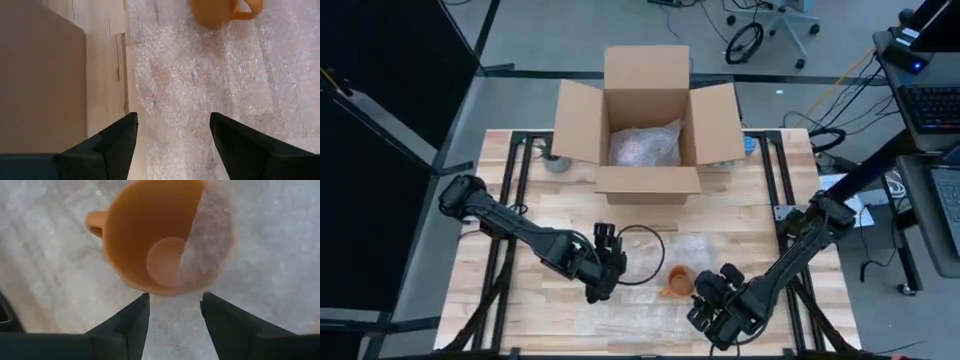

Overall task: Wrap mug
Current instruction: Wrap the orange mug with transparent bubble wrap

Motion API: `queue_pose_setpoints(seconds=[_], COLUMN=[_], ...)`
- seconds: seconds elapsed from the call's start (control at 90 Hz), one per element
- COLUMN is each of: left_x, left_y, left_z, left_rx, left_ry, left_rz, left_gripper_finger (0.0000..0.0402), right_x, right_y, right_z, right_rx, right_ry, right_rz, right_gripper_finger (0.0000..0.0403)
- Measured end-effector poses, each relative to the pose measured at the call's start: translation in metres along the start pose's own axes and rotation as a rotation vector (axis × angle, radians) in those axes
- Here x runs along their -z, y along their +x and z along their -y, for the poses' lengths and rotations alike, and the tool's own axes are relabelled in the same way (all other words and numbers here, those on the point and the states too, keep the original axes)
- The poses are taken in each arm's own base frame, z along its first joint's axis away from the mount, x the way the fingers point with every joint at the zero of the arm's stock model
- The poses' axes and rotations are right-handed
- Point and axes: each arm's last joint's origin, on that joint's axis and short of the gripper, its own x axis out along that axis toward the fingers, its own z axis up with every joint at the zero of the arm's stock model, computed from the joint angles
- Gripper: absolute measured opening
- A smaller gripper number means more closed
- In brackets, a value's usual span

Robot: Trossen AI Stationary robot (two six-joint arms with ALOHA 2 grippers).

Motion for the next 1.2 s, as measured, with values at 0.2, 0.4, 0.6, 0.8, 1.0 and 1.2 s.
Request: queue_pose_setpoints(seconds=[0.2, 0.4, 0.6, 0.8, 1.0, 1.2], left_x=[0.0, 0.0, 0.0, 0.0, 0.0, 0.0], left_y=[0.0, 0.0, 0.0, 0.0, 0.0, 0.0], left_z=[0.0, 0.0, 0.0, 0.0, 0.0, 0.0], left_rx=[0.0, 0.0, 0.0, 0.0, 0.0, 0.0], left_ry=[0.003, 0.003, 0.003, 0.003, 0.003, 0.003], left_rz=[0.0, 0.0, 0.0, 0.0, 0.0, 0.0], left_gripper_finger=[0.0238, 0.0238, 0.0238, 0.0238, 0.0238, 0.0238], right_x=[0.001, 0.0, -0.014, -0.038, -0.071, -0.088], right_y=[0.001, -0.004, -0.028, -0.047, -0.039, -0.002], right_z=[-0.001, 0.0, 0.006, 0.012, -0.006, -0.018], right_rx=[-0.003, -0.022, -0.094, -0.176, -0.333, -0.325], right_ry=[-0.019, -0.06, -0.052, -0.028, -0.073, -0.133], right_rz=[-0.021, -0.079, -0.044, 0.027, 0.138, 0.154], right_gripper_finger=[0.0106, 0.0008, 0.0001, 0.0001, 0.0, 0.0])
